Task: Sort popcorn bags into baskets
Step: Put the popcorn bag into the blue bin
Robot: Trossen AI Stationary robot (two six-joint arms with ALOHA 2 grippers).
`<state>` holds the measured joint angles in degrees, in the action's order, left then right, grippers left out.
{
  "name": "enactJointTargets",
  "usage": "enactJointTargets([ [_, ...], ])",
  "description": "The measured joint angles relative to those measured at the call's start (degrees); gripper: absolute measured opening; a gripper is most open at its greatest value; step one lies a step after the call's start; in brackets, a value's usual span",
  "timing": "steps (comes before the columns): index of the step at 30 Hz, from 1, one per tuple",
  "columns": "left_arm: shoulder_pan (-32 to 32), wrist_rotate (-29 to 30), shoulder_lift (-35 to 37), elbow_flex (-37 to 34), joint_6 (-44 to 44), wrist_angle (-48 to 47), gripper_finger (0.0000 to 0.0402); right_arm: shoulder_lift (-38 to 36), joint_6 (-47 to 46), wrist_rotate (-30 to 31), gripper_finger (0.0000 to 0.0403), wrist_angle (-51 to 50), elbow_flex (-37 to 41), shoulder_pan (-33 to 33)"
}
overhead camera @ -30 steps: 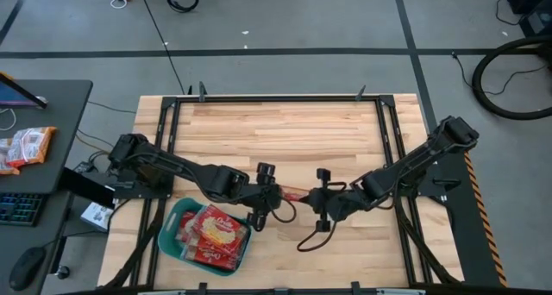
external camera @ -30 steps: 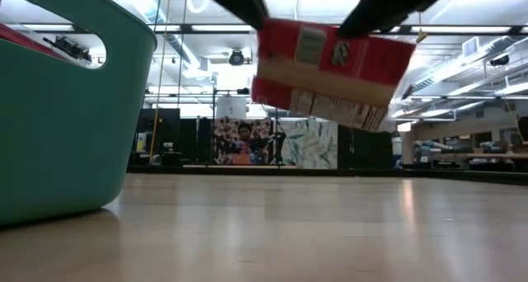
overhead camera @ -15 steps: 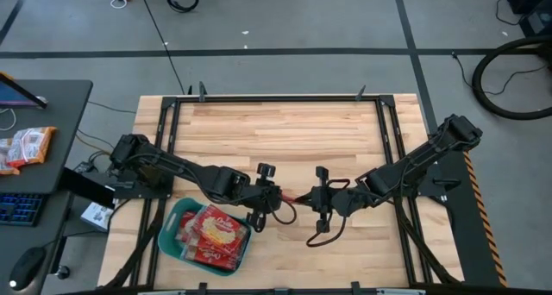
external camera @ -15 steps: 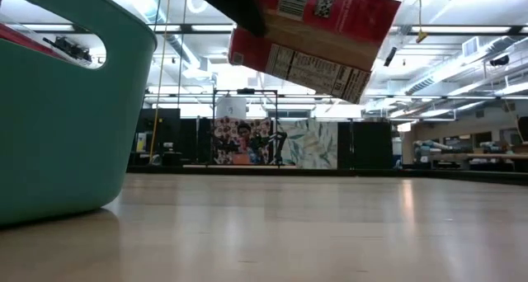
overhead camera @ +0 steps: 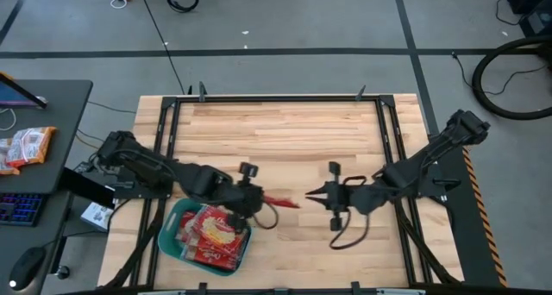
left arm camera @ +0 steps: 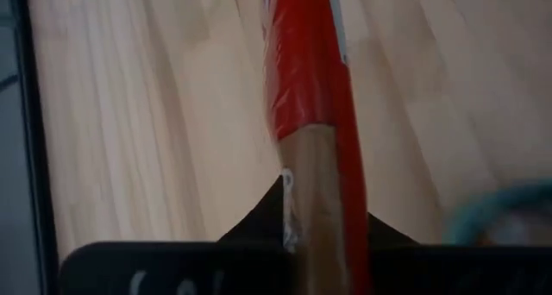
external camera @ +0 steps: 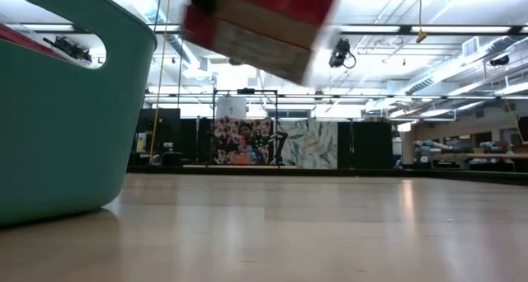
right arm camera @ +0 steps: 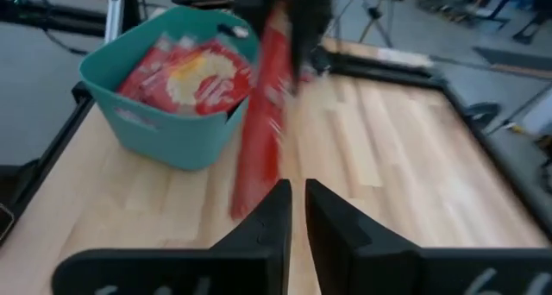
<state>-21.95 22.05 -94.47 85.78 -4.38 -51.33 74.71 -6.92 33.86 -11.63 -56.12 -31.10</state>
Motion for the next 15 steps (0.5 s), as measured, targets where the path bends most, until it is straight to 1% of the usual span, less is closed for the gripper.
enactJointTargets([
  [3,-2.5,-1.1,2.7,0.0,3.9,-7.0,0.0027,-3.0,0.0,3.7,0.0044,-2.9,0.0,-1.6],
  [6,-5.8,-3.4,4.9,0.0,8.1,-12.3,0.0029,-4.4,-0.8,5.6,0.0044,-6.1,0.0,-2.4],
  [10,-10.8,-4.5,7.4,0.0,15.1,-17.0,0.0031,-3.8,-0.9,5.7,0.0044,-6.9,0.2,-2.3],
  [15,-17.4,-3.6,10.1,0.0,25.9,-20.1,0.0032,-2.6,-0.4,5.6,0.0044,-7.7,1.0,-1.8],
])
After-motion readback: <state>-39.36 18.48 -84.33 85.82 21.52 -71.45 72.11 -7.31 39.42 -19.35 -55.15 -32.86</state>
